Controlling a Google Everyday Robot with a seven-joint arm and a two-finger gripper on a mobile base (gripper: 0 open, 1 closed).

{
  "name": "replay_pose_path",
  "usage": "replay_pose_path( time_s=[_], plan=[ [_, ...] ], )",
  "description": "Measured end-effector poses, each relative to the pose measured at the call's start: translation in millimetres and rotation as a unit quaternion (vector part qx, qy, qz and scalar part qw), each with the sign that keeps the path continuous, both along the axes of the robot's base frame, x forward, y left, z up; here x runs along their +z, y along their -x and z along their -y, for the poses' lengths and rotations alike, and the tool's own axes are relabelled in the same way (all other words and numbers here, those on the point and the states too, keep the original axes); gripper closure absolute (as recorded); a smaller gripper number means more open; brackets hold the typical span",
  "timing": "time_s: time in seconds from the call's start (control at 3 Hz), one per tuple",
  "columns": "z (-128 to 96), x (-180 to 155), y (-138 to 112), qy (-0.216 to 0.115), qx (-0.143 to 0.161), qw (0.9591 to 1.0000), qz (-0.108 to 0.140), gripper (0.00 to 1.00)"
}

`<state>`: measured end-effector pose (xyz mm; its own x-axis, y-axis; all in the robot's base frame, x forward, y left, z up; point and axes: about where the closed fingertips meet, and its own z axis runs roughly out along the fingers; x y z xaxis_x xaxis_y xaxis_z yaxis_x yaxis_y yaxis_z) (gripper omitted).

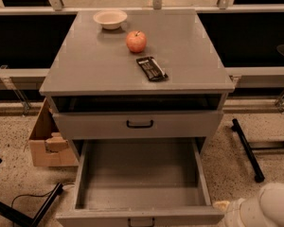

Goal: Close middle drawer

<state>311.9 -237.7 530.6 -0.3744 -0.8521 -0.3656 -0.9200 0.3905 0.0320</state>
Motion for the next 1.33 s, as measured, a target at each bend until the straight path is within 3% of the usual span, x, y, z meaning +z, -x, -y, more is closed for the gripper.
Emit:
replay_pose_path(
  time_s=[0.33,0.67,1.0,1.33],
  plan=[
    [-11,-55,28,-0.039,-0.007,0.9988,-0.028,0.47],
    [-35,-94,39,-0.08,0.003,0.996,-0.04,0.69],
    [-73,-132,30,-0.125,0.033,0.9909,-0.036,0.92],
    [-111,-171,1,-0.169,0.041,0.9842,-0.03,1.0]
  ],
)
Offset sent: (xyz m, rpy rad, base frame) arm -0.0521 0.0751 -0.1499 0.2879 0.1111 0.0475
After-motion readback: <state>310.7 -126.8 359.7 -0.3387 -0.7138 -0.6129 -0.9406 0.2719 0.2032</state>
